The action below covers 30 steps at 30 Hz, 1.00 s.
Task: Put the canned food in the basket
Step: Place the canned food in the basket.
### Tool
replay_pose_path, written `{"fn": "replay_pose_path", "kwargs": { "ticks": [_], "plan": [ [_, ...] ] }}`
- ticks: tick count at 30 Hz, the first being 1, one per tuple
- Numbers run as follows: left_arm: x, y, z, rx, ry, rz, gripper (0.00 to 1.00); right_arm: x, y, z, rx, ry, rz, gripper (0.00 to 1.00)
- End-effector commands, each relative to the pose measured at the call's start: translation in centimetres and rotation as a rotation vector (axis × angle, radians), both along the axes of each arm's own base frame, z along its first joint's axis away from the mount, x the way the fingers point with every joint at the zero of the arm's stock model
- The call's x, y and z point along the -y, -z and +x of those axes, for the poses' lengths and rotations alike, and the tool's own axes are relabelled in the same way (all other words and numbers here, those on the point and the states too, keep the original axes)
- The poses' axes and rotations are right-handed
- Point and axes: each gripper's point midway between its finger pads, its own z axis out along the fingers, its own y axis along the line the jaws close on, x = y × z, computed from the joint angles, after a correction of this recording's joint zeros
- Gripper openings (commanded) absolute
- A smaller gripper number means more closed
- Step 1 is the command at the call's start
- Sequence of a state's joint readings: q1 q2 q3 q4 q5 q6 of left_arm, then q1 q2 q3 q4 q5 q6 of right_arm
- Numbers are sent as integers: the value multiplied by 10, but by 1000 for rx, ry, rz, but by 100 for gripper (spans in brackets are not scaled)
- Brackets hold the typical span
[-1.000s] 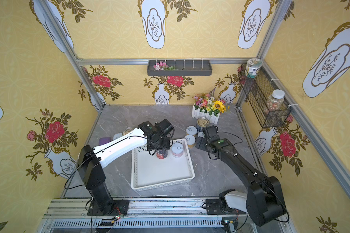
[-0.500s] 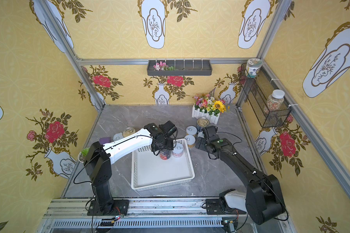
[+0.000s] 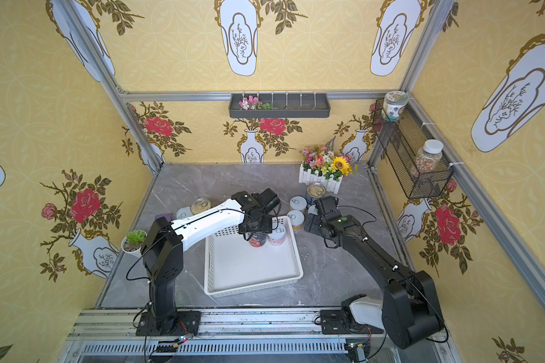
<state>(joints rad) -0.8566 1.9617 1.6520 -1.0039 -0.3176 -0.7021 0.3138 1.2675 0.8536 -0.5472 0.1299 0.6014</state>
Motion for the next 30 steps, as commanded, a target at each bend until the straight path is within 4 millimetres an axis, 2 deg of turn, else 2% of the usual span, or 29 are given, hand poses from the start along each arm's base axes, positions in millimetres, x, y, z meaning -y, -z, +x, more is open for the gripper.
{"fn": "replay_pose_path", "kwargs": {
  "ticks": [1,4,8,10,15,20,26,28,30],
  "plan": [
    [-1,-1,9,39,9,22,68,-2,-2,5,17,2,9,97],
    [-1,1,9,38,12,27,72,-3,-2,5,15,-1,11,97],
    [-3,3,8,37,9,34,95,-3,-1,6,10,-7,5,97],
    [-3,1,8,41,8,31,100,-3,1,6,5,-8,3,97],
    [0,-7,8,44,10,8,100,-2,5,7,-4,-5,-10,97],
    [-1,-29,4,49,6,-24,100,5,5,9,5,16,-43,97],
    [-24,-68,-6,132,3,-23,100,13,3,16,38,46,-80,97],
    [-37,-83,-8,183,-10,-29,100,12,7,20,30,42,-84,97],
    [-40,-94,-14,212,8,-71,100,10,12,25,6,40,-86,97]
  ]
}}
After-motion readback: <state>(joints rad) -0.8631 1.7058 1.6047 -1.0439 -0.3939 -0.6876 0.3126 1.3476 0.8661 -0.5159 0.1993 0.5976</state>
